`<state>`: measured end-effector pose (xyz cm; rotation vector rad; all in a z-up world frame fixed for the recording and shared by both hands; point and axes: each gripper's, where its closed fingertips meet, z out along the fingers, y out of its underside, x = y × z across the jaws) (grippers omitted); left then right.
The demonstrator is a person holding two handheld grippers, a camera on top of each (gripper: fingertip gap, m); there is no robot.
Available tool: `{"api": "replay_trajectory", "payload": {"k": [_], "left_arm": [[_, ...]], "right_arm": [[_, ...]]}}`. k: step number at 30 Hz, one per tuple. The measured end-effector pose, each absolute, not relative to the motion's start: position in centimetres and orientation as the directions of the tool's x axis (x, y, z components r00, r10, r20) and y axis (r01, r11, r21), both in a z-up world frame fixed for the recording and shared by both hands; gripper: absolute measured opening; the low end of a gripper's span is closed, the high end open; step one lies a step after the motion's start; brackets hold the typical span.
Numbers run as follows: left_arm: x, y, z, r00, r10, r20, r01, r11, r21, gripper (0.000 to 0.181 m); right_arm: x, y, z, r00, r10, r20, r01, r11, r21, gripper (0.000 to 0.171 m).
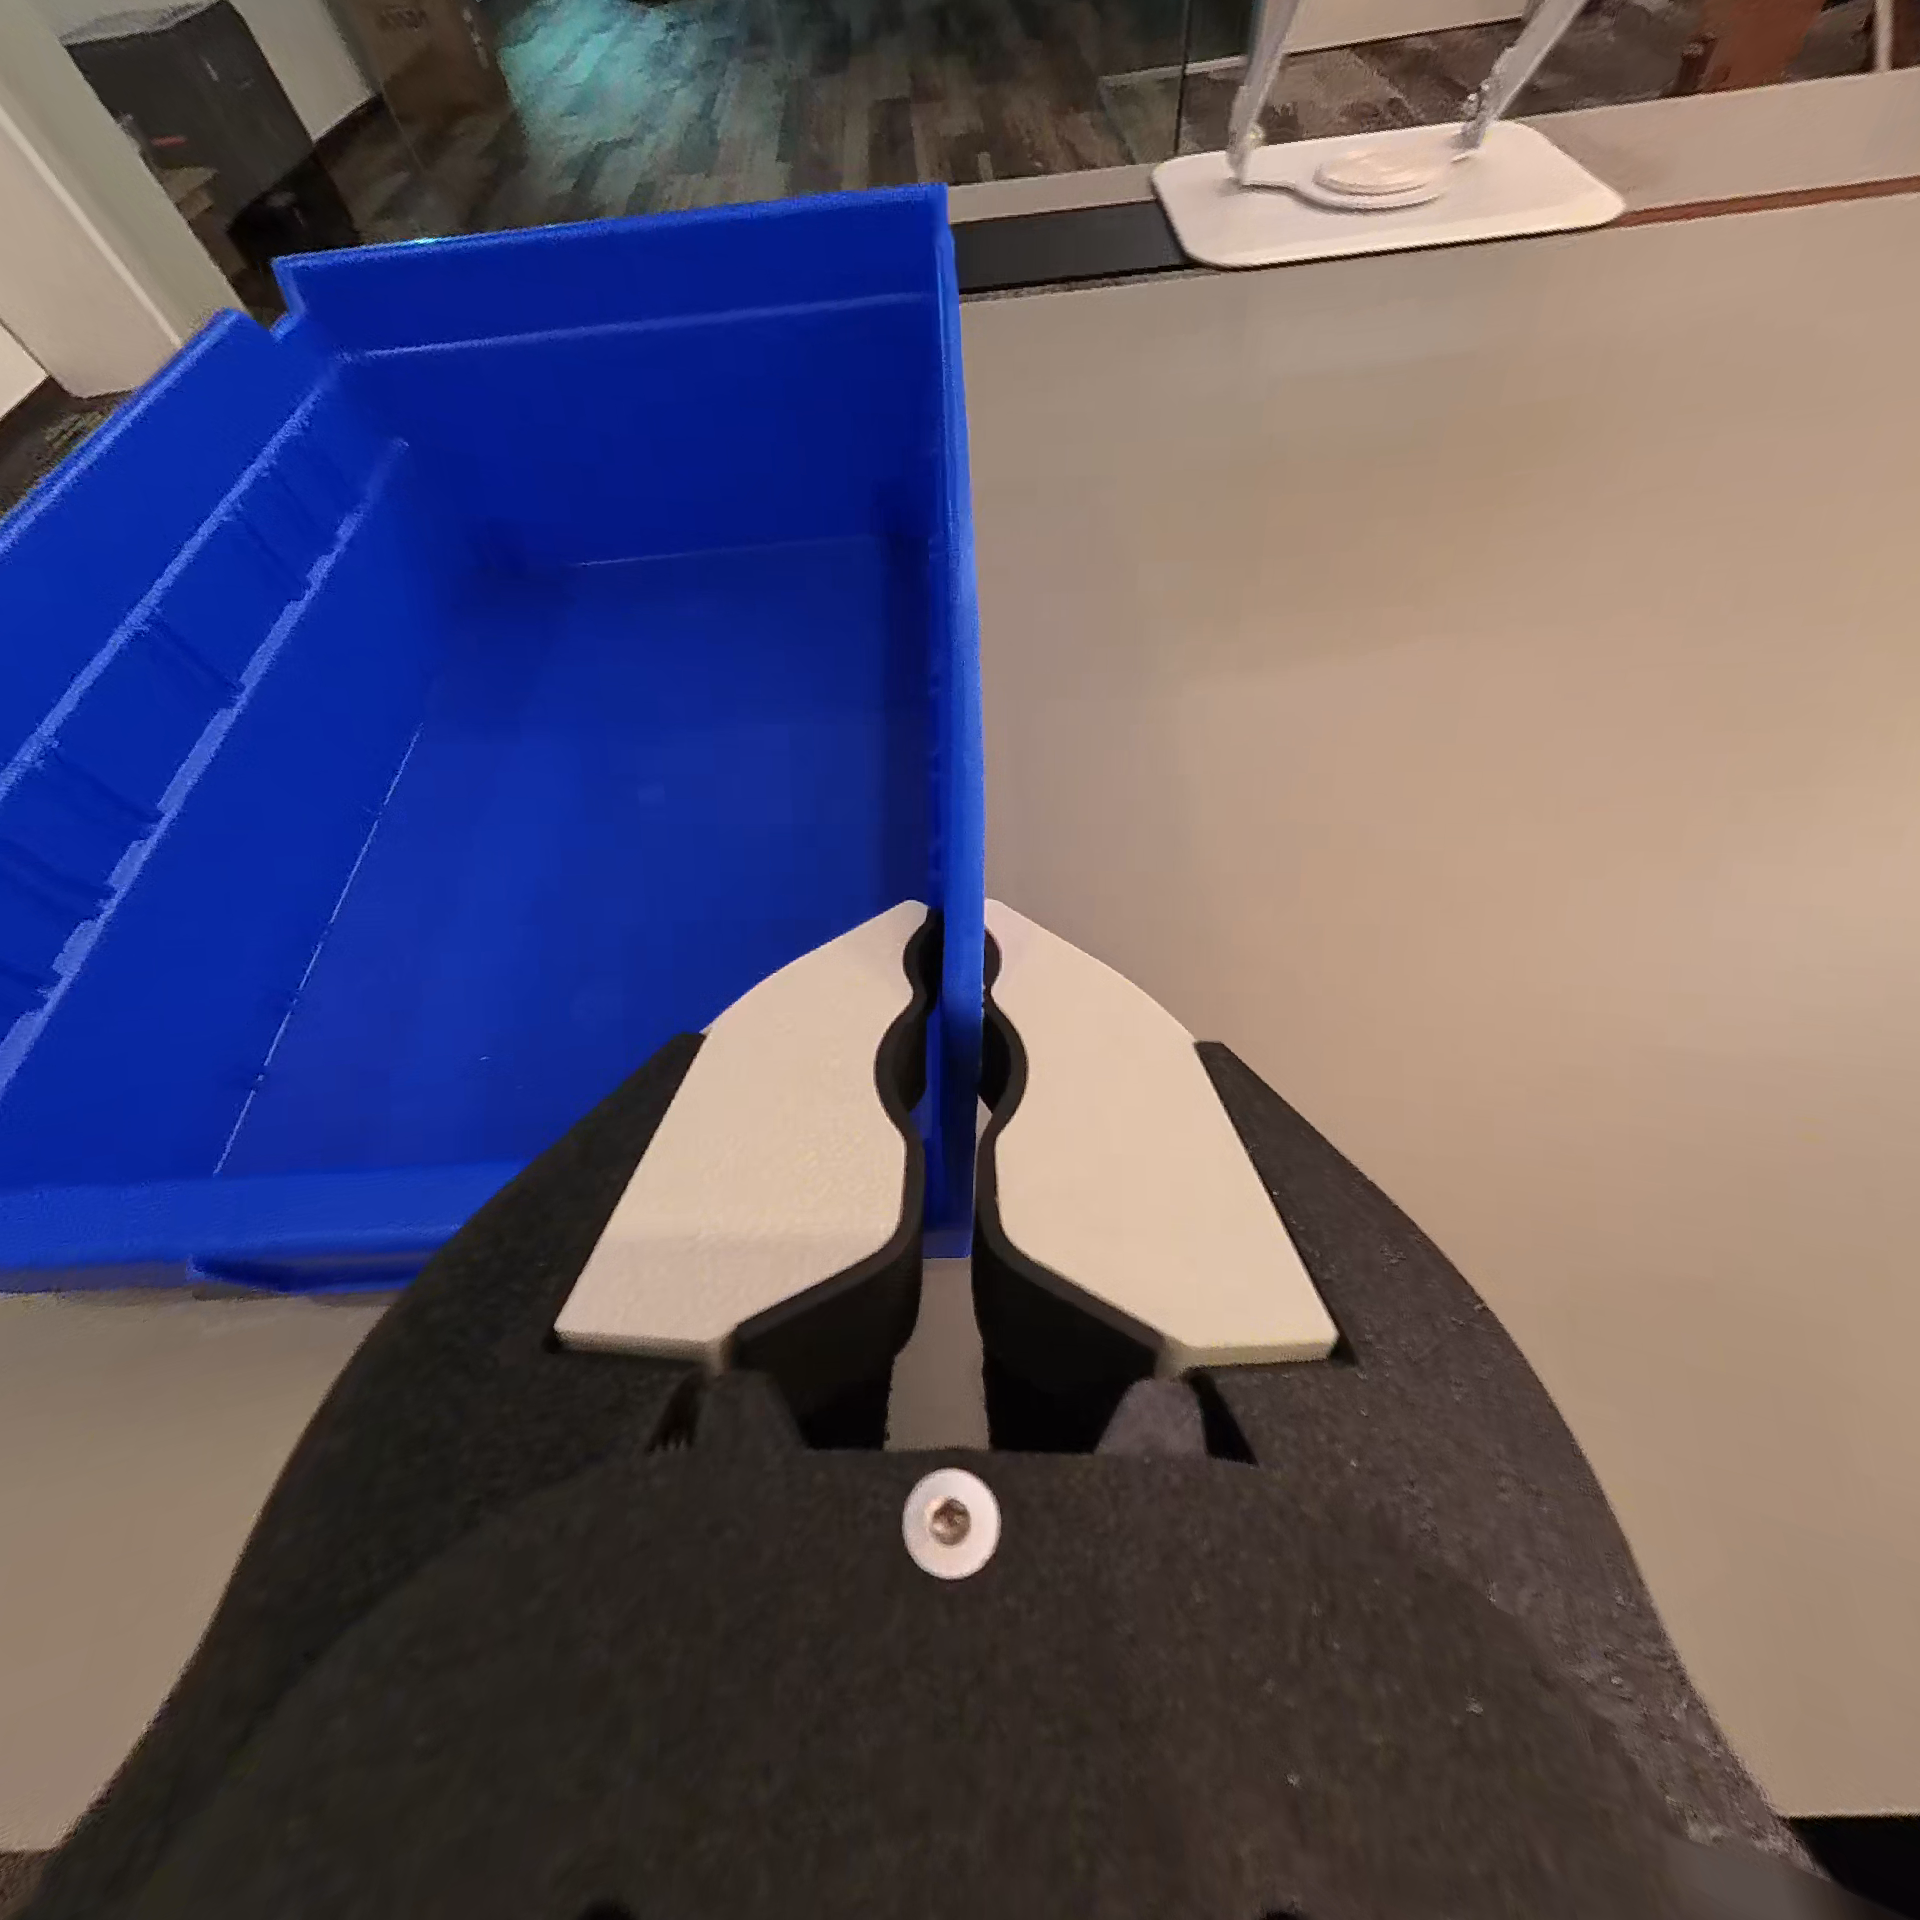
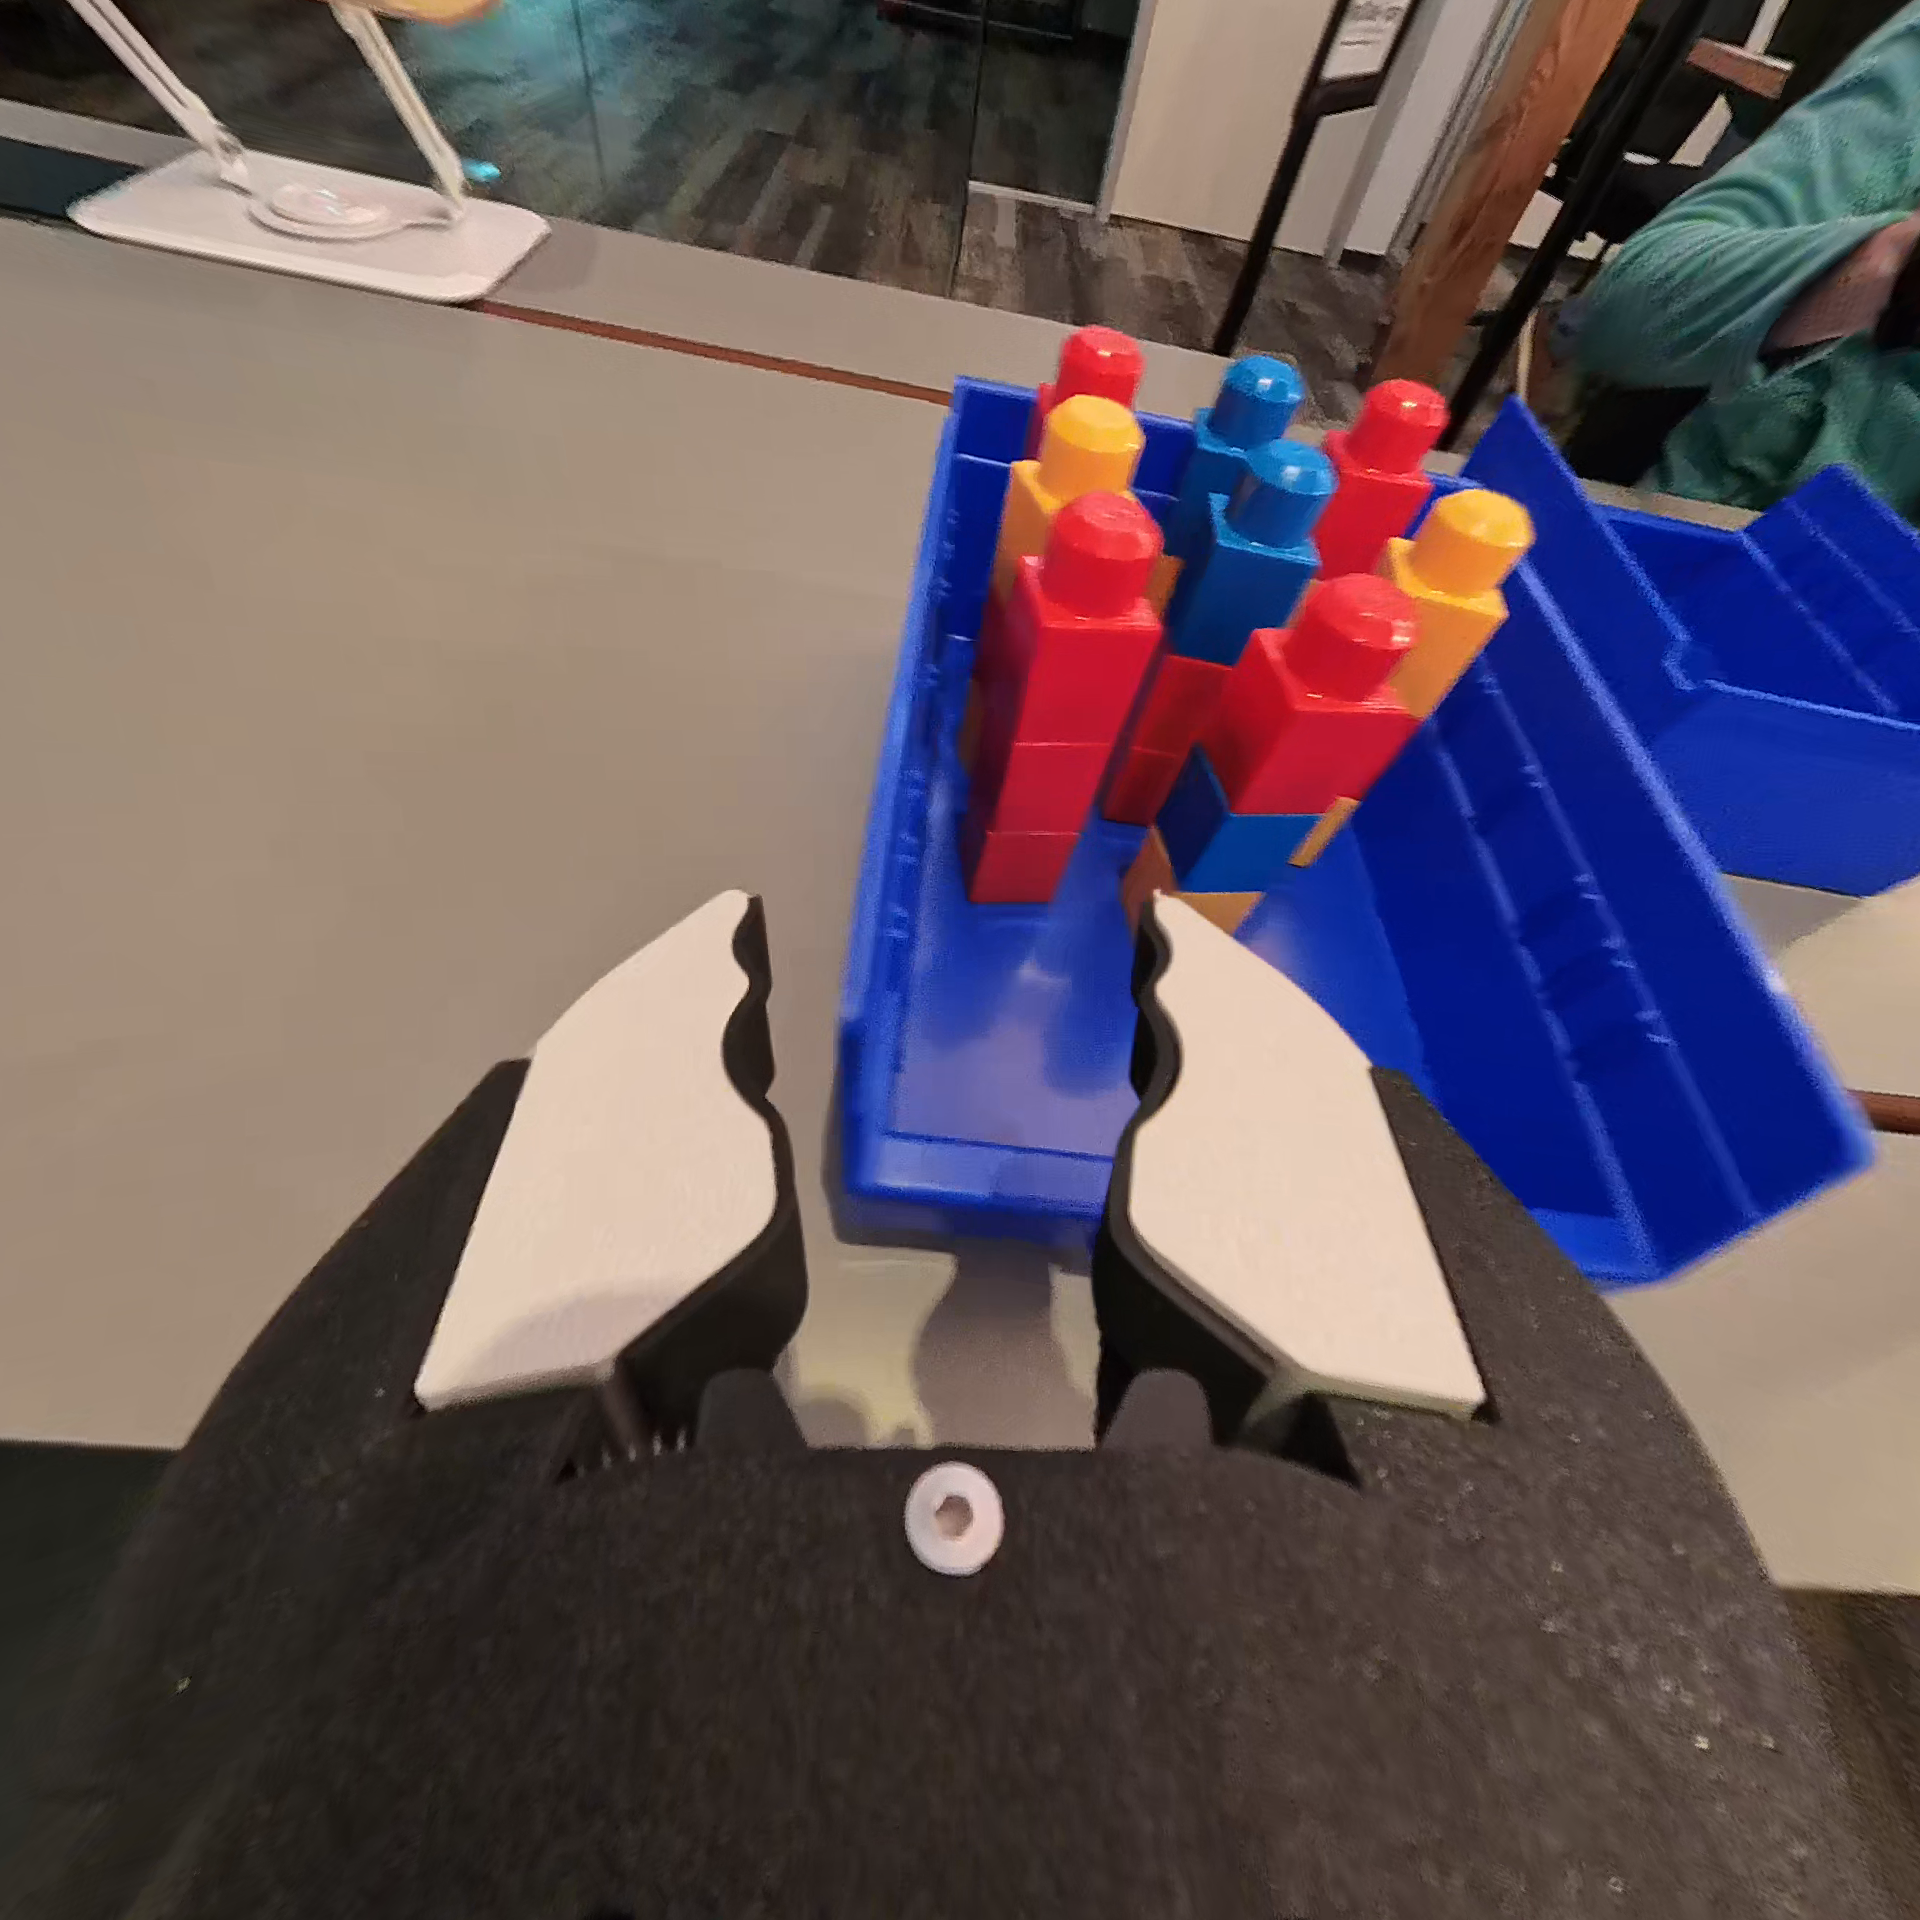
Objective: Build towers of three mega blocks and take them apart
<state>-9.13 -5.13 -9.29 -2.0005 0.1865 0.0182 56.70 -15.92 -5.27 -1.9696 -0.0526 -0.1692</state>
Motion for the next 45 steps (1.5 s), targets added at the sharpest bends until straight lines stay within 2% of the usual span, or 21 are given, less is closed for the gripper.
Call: {"api": "replay_trajectory", "payload": {"k": [5,9,12,15,18,27,31,45], "left_arm": [[-5.5,-5.5,-9.3,0.978,-0.177,-0.108,-0.173,-0.408,-0.897,0.003],[-2.6,-5.9,-9.4,0.968,-0.223,-0.112,-0.195,-0.4,-0.896,0.004],[-0.6,-6.4,-9.4,0.96,-0.252,-0.123,-0.217,-0.39,-0.895,0.004],[1.3,-6.8,-9.5,0.95,-0.278,-0.145,-0.248,-0.382,-0.891,0.004],[2.9,-7.0,-9.5,0.945,-0.293,-0.149,-0.258,-0.381,-0.888,0.005],[7.6,-7.7,-9.7,0.931,-0.337,-0.138,-0.273,-0.394,-0.877,0.009],[10.2,-8.1,-9.7,0.915,-0.37,-0.163,-0.311,-0.385,-0.869,0.012],[18.5,-8.5,-10.0,0.879,-0.455,-0.144,-0.336,-0.377,-0.863,0.022]], "right_arm": [[63.5,-17.5,-3.5,0.968,-0.103,0.229,0.155,-0.473,-0.867,0.055],[68.6,-17.2,-3.3,0.983,-0.07,0.168,0.094,-0.594,-0.799,0.041],[71.4,-15.7,-3.5,0.992,-0.054,0.116,0.052,-0.654,-0.755,0.044],[73.8,-14.5,-4.7,0.993,-0.034,0.116,0.051,-0.751,-0.658,0.054],[75.6,-13.2,-5.6,0.986,-0.008,0.164,0.09,-0.81,-0.58,0.055],[77.0,-11.4,-9.6,0.987,0.043,0.152,0.094,-0.932,-0.35,0.058],[76.0,-10.8,-10.7,0.999,0.037,0.019,0.041,-0.944,-0.329,0.055],[76.4,-9.9,-13.9,0.998,0.044,-0.039,0.033,-0.969,-0.244,0.035]]}}
